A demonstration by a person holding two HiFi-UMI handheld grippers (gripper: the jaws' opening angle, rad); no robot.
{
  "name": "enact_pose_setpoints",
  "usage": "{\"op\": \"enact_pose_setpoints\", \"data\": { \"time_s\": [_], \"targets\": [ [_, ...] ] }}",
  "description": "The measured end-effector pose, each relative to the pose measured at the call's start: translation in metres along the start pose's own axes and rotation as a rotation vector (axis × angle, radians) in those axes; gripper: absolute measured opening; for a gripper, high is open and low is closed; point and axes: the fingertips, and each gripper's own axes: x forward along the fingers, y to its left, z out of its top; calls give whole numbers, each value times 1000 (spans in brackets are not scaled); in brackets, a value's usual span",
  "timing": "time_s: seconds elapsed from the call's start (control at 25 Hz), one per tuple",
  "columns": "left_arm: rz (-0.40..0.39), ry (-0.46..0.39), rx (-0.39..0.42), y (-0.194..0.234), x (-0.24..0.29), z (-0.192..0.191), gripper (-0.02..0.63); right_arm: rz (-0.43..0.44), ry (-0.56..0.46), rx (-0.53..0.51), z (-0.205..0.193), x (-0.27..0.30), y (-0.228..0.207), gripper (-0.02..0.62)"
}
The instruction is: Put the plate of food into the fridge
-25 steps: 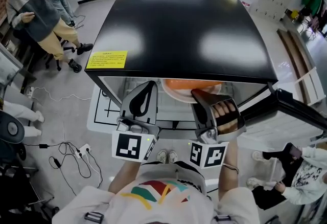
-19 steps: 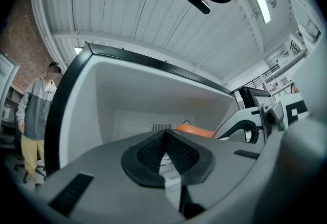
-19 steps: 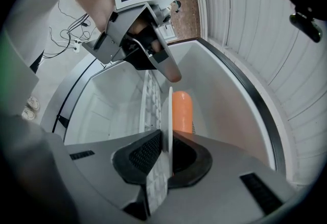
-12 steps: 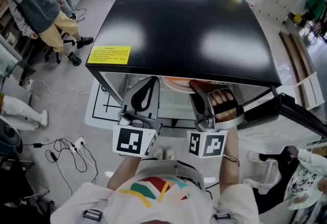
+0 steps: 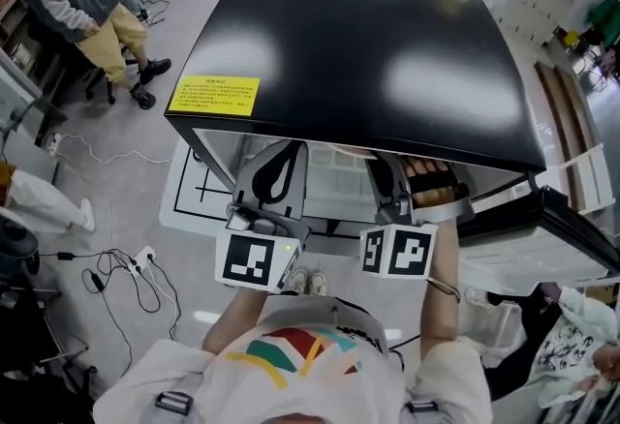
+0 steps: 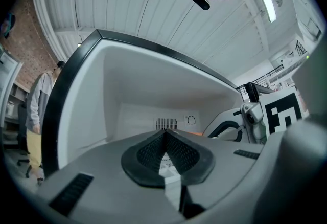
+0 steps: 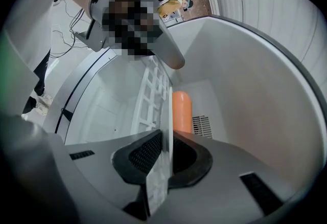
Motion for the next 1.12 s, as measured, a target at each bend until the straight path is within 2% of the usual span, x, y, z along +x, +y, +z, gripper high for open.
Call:
{"op": "enact_pose_setpoints", "data": {
  "time_s": [0.24, 0.44, 0.64, 0.8, 1.12],
  "targets": [
    [17, -2, 6, 1, 1, 0, 6, 34, -2, 2, 0, 4, 1, 31],
    [10, 10, 2, -1, 4, -4, 6, 128, -4, 121, -1, 7, 3, 31],
    [13, -1, -3, 0, 4, -1, 6, 180, -30, 199, 1, 5, 3, 31],
    [17, -4, -13, 1, 4, 0, 6, 240, -91, 285, 5, 5, 2, 61],
    [9, -1, -19, 1, 4, -1, 6, 322, -209, 406, 14, 1, -4, 72]
  ]
}}
